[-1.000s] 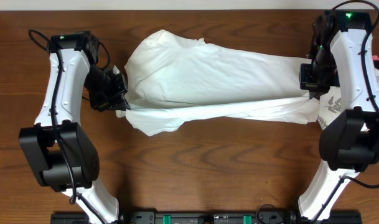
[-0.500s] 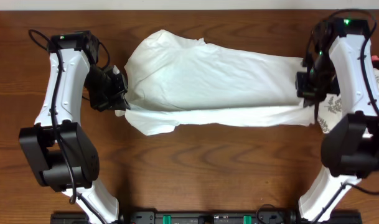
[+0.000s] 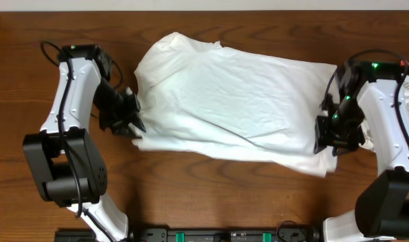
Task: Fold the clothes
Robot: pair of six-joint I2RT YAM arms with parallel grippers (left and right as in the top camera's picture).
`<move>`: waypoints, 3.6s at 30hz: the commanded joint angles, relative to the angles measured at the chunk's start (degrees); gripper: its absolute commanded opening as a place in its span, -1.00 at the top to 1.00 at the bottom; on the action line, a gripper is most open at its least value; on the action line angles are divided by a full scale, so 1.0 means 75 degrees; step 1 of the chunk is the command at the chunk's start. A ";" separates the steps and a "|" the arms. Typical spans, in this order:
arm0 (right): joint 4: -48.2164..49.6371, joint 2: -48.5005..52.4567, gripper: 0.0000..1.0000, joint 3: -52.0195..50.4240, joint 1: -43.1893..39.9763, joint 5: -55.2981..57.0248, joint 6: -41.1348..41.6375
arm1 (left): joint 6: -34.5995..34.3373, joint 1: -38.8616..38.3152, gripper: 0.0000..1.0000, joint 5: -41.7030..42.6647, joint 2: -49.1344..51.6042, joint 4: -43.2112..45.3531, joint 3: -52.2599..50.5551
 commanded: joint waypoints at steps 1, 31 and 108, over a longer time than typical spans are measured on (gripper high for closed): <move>0.0233 -0.0087 -0.03 -0.0469 0.0087 -0.0117 -0.0041 | 0.0134 -0.0038 0.18 -0.0064 -0.0041 0.0067 -0.0530; 0.6665 0.0807 0.98 -0.0542 0.0530 -0.0283 0.0122 | 0.1072 -0.1411 0.77 -0.0076 -0.0766 0.8279 -0.0376; 0.3311 0.0254 -0.99 0.2865 0.1023 0.0289 0.0195 | 0.1518 -0.1536 0.60 -0.0458 0.1107 0.7941 -0.0938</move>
